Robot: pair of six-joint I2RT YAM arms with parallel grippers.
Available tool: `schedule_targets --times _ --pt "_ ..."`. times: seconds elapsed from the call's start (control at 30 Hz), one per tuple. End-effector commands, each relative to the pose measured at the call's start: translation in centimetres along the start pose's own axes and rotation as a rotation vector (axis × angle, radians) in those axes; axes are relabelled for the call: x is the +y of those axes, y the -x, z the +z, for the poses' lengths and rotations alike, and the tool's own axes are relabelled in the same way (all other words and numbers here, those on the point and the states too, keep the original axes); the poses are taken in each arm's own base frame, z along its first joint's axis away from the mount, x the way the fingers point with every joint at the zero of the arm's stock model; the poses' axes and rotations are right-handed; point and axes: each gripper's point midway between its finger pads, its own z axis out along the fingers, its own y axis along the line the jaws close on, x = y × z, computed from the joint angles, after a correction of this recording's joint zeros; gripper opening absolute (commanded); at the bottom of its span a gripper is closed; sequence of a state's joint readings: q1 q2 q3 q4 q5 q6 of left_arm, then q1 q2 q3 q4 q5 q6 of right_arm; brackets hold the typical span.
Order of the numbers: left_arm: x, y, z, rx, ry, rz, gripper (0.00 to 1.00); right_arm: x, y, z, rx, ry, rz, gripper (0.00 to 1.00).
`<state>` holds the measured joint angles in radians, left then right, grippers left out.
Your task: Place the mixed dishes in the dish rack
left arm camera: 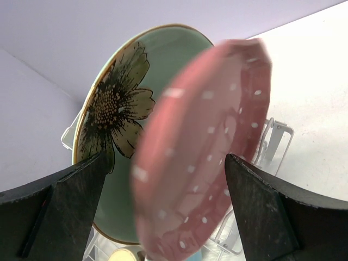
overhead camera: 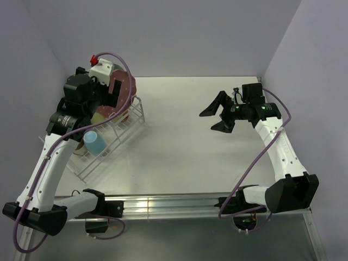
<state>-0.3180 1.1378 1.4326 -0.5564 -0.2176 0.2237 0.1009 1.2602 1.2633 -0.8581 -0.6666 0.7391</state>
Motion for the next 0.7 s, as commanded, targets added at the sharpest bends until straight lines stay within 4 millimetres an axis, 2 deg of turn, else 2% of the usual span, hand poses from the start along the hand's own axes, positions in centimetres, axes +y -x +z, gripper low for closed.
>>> schedule_targets --times 0.0,0.27,0.5,0.67 --pt "3.9 3.3 -0.9 -0.091 0.158 0.009 0.96 0.3 0.0 0.3 0.007 0.020 -0.020 0.95" --pt "4.1 4.2 -1.0 -0.111 0.164 0.017 0.96 0.3 0.0 0.4 0.009 0.021 -0.021 0.95" --pt "4.5 5.4 -2.1 -0.141 0.162 0.009 0.96 0.3 -0.1 0.4 0.011 0.021 -0.019 0.95" --pt "3.8 5.9 -2.8 -0.153 0.121 0.001 0.95 0.3 0.0 0.4 0.010 0.024 -0.019 0.95"
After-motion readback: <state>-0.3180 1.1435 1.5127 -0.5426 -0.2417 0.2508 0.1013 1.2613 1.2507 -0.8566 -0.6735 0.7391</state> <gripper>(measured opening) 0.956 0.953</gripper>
